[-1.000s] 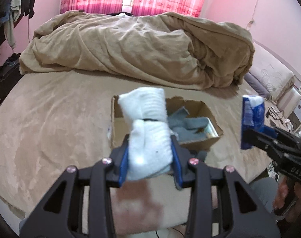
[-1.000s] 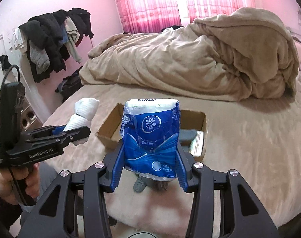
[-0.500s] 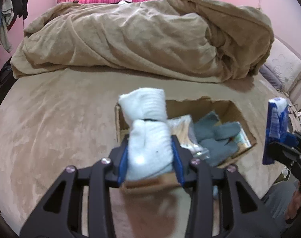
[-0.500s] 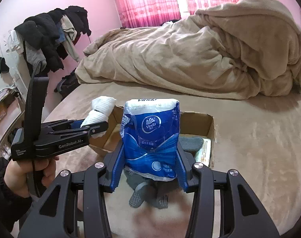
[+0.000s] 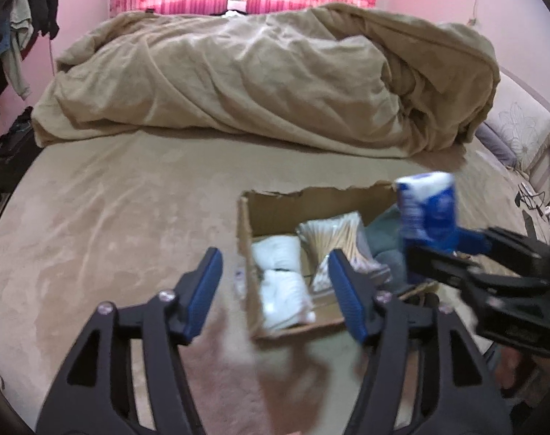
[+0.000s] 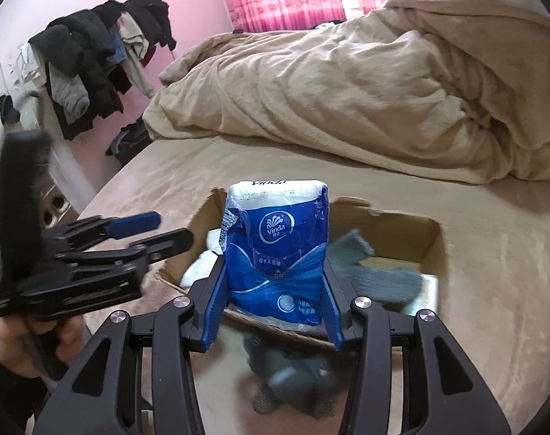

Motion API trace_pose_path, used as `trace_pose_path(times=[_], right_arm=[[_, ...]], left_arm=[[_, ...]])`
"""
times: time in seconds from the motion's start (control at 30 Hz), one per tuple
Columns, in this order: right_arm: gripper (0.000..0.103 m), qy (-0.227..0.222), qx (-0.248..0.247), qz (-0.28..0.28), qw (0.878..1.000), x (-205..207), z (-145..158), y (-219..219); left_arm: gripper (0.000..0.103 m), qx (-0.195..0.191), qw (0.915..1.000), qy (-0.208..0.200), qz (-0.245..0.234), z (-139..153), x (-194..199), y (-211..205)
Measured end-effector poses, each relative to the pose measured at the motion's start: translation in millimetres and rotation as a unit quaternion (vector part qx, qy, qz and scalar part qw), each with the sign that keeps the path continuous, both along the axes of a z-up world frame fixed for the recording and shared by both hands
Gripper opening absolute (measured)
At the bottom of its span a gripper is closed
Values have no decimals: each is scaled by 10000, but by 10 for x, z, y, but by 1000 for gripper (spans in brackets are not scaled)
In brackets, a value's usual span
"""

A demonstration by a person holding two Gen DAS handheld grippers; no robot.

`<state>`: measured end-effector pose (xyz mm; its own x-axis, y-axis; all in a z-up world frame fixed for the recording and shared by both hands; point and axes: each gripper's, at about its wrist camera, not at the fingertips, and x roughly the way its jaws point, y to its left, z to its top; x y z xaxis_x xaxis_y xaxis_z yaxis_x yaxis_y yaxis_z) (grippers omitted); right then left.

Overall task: Organize objects
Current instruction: 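Grasp the blue Vinda tissue pack with the right gripper while the left grasps white socks, both into box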

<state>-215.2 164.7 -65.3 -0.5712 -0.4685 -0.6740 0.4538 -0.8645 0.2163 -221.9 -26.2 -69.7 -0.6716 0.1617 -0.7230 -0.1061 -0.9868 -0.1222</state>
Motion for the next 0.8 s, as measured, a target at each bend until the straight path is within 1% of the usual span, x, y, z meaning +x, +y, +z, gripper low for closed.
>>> trace_pose_path(times=[0.03, 0.17, 0.3, 0.37, 0.4, 0.43, 0.47, 0.5, 0.57, 0.63, 0.8], right_arm=[[48, -17, 9, 28, 10000, -18, -13, -51], [49, -143, -7, 128, 9998, -123, -105, -281], [51, -339, -67, 198, 9992, -210, -217, -488], [58, -513, -25, 207, 9985, -254, -295, -571], [59, -516, -9, 190, 9985, -256, -304, -594], [63, -489, 8, 167, 9987, -246, -306, -601], [67, -467, 38, 150, 9988, -229, -299, -599], [68, -450, 49, 136, 9989, -208, -284, -589], [68, -416, 77, 112, 9990, -156, -249, -544], [68, -306, 127, 54, 9994, -56, -151, -456], [68, -23, 268, -91, 9996, 232, 81, -198]], left_arm=[[67, -8, 10000, 25, 37, 15, 44, -37], [68, 14, 9998, 52, 185, 35, 208, -213], [68, 164, 9992, 0, 354, -13, 394, -374], [68, 219, 9988, -63, 428, -55, 479, -423], [68, 227, 9987, -79, 448, -69, 506, -435], [68, 244, 9986, -92, 466, -75, 541, -450], [68, 252, 9985, -91, 479, -72, 577, -459], [68, 251, 9984, -89, 489, -69, 598, -454], [68, 285, 9982, -90, 518, -43, 654, -461], [68, 323, 9982, -52, 511, 9, 718, -442], [69, 277, 9987, 100, 411, 184, 882, -285]])
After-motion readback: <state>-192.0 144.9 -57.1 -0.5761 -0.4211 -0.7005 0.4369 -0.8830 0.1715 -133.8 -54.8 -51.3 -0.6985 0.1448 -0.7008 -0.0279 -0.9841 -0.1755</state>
